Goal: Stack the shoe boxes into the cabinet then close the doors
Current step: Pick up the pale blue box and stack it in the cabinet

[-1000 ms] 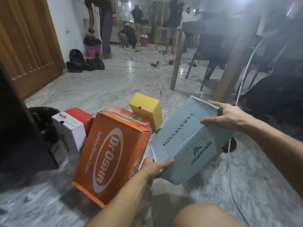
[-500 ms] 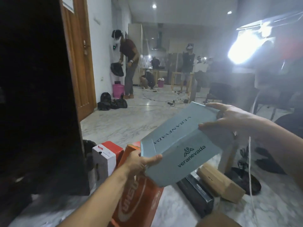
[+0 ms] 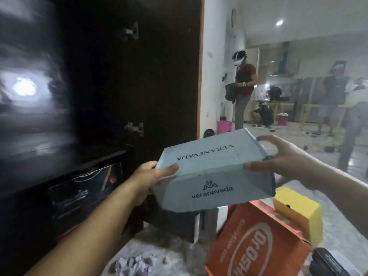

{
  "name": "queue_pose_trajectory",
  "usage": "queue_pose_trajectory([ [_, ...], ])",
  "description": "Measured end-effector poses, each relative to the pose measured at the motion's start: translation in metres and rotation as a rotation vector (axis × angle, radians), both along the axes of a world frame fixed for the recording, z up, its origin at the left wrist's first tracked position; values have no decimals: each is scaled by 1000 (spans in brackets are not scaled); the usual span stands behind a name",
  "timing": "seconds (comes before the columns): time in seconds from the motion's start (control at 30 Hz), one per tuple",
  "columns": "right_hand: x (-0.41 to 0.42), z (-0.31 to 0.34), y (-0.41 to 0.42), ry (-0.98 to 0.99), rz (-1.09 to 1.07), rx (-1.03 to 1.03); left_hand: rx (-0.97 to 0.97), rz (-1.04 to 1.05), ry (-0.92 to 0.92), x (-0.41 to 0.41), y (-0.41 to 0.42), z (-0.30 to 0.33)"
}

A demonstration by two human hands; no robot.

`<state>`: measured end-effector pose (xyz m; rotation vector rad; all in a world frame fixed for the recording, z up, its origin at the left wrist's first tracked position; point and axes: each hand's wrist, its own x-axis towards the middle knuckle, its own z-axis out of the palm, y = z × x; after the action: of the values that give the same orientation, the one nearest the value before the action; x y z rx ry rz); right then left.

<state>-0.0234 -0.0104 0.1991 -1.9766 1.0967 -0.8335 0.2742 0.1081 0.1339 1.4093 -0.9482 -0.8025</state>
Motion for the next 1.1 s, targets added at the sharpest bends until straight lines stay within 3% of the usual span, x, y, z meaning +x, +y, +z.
queue_pose_trajectory([
  [0.37,157,-9,1,-216,265,96,-191,486,221,121,55,56],
  [0.67,280,-31,-6,-344,355,122,-210,760,69,198,55,63],
  [1.0,375,-57,-28,-321,345,37,-198,921,-43,280,37,31],
  [1.1,395,-59,-28,-290,328,-44,-166,1088,-110,295,25,30],
])
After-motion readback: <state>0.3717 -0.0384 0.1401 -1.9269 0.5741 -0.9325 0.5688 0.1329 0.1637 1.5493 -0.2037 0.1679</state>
